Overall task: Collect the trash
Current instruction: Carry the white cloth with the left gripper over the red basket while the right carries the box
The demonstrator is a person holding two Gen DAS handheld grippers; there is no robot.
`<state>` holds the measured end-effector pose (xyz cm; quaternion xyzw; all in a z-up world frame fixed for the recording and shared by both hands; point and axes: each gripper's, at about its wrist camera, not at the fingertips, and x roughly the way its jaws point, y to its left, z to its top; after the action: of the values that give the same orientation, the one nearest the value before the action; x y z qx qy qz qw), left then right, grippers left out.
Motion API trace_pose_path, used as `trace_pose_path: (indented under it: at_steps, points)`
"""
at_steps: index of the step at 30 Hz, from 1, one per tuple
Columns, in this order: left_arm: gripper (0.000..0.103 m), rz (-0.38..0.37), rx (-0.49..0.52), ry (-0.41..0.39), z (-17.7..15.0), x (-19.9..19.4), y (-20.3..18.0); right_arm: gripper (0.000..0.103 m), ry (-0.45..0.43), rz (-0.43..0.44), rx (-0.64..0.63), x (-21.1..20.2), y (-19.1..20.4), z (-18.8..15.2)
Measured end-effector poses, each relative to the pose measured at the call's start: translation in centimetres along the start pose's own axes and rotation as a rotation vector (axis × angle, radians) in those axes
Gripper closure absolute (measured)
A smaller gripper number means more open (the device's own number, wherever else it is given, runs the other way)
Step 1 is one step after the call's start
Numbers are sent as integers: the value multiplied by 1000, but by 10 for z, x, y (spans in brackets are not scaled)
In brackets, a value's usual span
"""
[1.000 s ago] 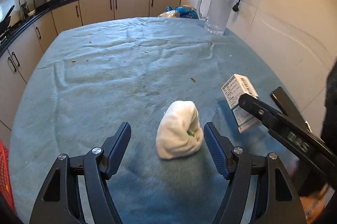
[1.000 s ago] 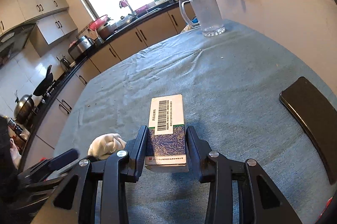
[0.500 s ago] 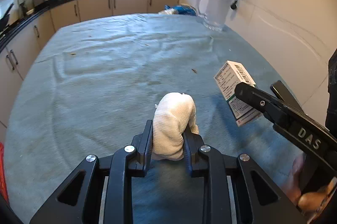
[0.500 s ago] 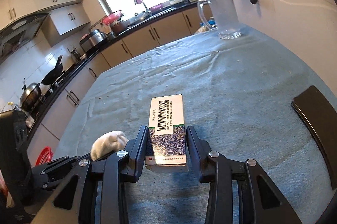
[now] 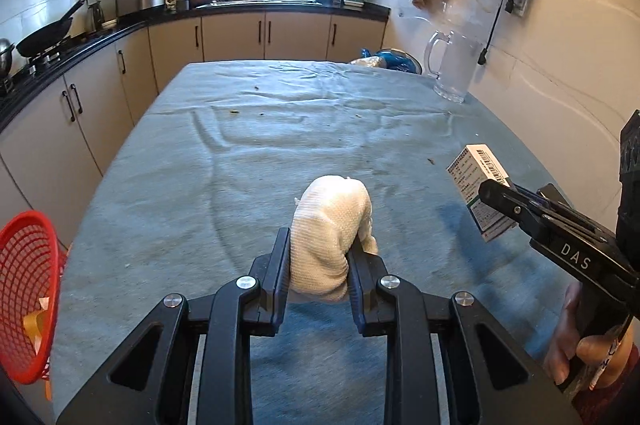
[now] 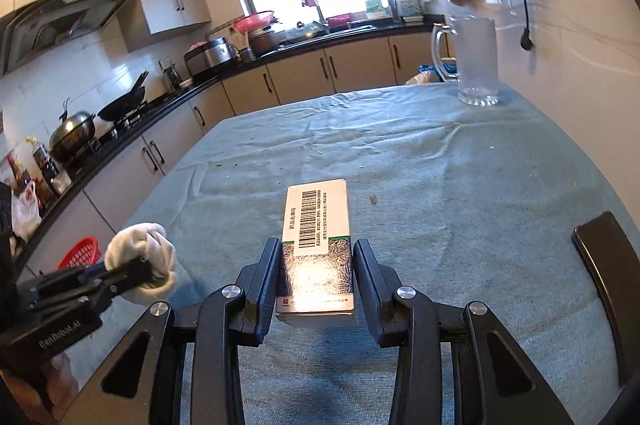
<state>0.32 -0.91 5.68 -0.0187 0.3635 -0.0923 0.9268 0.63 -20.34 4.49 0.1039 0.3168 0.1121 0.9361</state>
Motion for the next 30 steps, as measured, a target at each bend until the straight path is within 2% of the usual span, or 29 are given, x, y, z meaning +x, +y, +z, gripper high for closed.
trace_pose_path:
  at_steps: [15, 30]
  points:
    - [79, 5, -14, -36, -11, -30, 19, 63, 19, -51, -85, -2, 32, -5]
    - [79, 6, -59, -59, -22, -50, 42, 63, 42, 30, -109, -14, 71, -10]
